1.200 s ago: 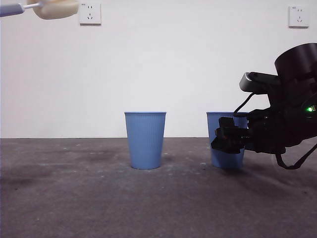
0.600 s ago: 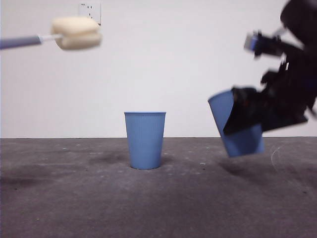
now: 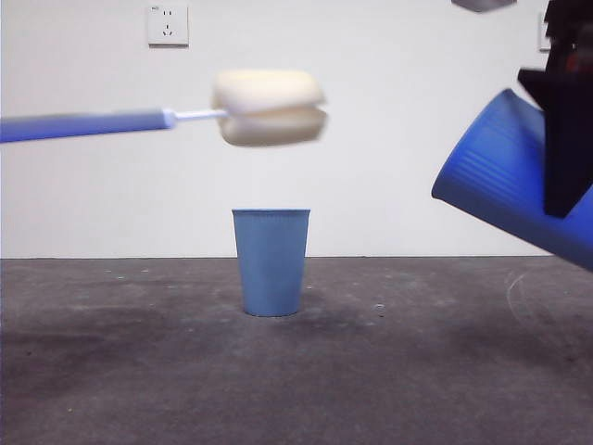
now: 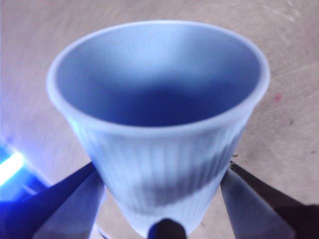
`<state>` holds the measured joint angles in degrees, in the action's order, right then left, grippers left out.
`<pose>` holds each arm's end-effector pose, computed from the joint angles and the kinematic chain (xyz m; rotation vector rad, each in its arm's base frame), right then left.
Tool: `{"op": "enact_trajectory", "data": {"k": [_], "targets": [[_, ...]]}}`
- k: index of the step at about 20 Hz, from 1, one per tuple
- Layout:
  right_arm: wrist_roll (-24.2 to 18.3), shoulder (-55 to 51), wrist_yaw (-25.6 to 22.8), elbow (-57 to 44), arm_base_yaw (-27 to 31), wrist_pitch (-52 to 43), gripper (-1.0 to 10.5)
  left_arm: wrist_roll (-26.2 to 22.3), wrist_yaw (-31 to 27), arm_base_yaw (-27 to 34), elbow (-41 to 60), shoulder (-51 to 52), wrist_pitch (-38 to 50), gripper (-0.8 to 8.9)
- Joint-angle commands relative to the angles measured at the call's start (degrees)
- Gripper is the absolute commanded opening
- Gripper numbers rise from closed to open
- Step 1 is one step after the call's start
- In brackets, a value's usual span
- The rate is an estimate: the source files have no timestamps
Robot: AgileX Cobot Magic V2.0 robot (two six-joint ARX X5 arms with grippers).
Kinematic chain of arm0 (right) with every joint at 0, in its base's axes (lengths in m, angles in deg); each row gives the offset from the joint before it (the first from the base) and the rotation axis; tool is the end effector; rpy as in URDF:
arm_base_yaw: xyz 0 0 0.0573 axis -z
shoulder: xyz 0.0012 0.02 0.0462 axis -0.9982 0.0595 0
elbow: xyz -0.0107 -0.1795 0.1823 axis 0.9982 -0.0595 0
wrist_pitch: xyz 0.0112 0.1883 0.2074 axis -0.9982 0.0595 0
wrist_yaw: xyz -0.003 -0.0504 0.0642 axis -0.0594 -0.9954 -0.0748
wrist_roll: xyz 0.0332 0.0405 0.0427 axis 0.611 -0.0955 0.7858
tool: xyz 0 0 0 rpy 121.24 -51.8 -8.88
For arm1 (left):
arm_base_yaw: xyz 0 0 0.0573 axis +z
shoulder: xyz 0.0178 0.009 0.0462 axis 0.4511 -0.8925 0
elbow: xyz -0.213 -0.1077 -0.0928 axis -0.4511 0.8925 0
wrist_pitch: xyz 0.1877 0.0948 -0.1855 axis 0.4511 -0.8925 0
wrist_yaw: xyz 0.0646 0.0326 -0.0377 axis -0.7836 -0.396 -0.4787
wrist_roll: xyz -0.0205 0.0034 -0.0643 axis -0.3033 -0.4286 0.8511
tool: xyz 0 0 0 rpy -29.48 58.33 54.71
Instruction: Pick up the cup brush,pick up the cup,insert the brush into the cup,clean the cup,put the cup brush back,put the cup back to the fixed position on the table
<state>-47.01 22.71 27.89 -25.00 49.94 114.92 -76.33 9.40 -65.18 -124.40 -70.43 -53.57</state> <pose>0.2043 0.1411 0.2324 -0.8255 1.0246 0.6299 0.1462 -0.1105 0.2555 0.7472 0.8974 -0.7287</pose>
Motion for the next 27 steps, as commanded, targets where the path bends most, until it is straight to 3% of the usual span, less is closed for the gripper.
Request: {"op": "enact_trajectory", "data": {"k": [1,7,10,18,27], "targets": [[-4.04,0.42,-3.06,1.01,-3.69,1.90,-0.1,-2.01,-0.66,-3.32,0.46,-1.75,0.37,-0.08],[-6.47,4.98,-8.15,0.98,-9.53,5.33,-0.1,-2.84,-2.91,-9.55,0.46,-6.27,0.85,-0.08],[-7.43,7.72,-8.41,1.01,-12.22,4.02,-0.1,-3.19,-2.93,-11.65,0.46,-8.26,0.81,-0.08],[-9.27,11.82,-10.49,1.03,-17.79,2.21,-0.1,-3.41,-2.89,-14.03,0.46,-12.55,1.99,-0.08],[-8.13,17.84,-11.61,1.62,-26.25,-1.62,-0.1,-3.08,-2.64,-15.74,0.46,-16.24,6.71,-0.08]]}}
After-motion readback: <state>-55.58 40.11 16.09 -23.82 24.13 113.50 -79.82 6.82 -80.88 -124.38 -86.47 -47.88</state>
